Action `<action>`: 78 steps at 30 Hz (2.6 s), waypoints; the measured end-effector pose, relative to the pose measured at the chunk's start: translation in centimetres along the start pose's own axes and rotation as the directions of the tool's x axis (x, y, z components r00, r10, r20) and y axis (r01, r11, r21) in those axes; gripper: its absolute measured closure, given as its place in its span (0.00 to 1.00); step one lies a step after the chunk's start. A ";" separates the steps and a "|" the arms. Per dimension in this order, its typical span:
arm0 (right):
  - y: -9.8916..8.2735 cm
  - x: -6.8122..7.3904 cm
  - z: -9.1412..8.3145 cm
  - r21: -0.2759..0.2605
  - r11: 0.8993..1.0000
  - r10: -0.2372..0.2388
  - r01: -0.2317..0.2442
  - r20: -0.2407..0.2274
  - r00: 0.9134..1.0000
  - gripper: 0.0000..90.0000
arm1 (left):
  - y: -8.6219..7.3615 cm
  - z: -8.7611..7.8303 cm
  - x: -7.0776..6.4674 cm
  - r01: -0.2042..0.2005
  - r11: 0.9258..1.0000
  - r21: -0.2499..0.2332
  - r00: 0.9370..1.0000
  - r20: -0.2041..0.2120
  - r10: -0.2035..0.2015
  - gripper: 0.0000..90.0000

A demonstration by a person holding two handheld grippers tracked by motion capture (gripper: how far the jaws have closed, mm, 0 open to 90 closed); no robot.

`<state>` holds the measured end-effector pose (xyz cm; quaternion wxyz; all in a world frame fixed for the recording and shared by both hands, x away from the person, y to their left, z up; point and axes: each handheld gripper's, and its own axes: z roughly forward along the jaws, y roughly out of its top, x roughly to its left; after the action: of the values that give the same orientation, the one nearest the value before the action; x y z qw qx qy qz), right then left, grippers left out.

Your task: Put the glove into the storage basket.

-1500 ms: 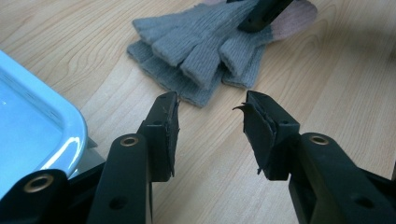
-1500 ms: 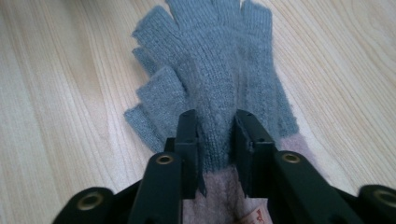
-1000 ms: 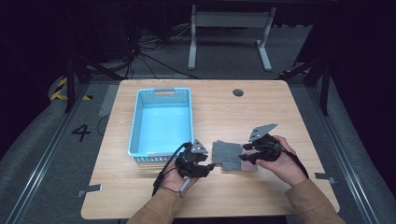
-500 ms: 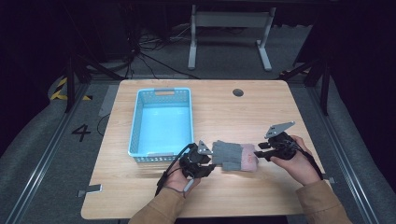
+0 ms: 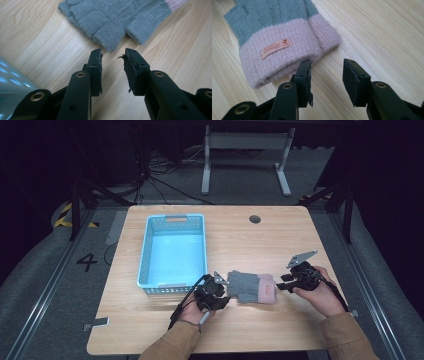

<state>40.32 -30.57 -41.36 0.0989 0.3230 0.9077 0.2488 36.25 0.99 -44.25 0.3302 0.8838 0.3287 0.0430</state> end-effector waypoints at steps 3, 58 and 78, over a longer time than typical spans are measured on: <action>-0.1 -0.1 0.0 0.000 1.000 0.000 0.000 0.000 1.000 0.66 | 0.0 0.4 0.1 0.004 1.000 0.007 1.000 0.005 -0.004 0.77; 1.5 -0.5 1.9 -0.113 0.993 -0.026 0.030 0.034 0.999 0.98 | 1.0 1.0 -1.1 -0.054 0.999 0.004 0.998 -0.026 0.054 0.97; -0.2 -2.0 -1.4 -0.152 0.983 0.117 -0.106 0.067 0.991 0.67 | 2.2 -1.6 -1.5 -0.038 0.996 -0.081 0.999 0.010 0.039 0.52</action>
<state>41.31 -32.54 -40.24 0.1430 0.3743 0.8628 0.3084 35.82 -0.33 -41.45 0.3668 0.8761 0.3076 0.0576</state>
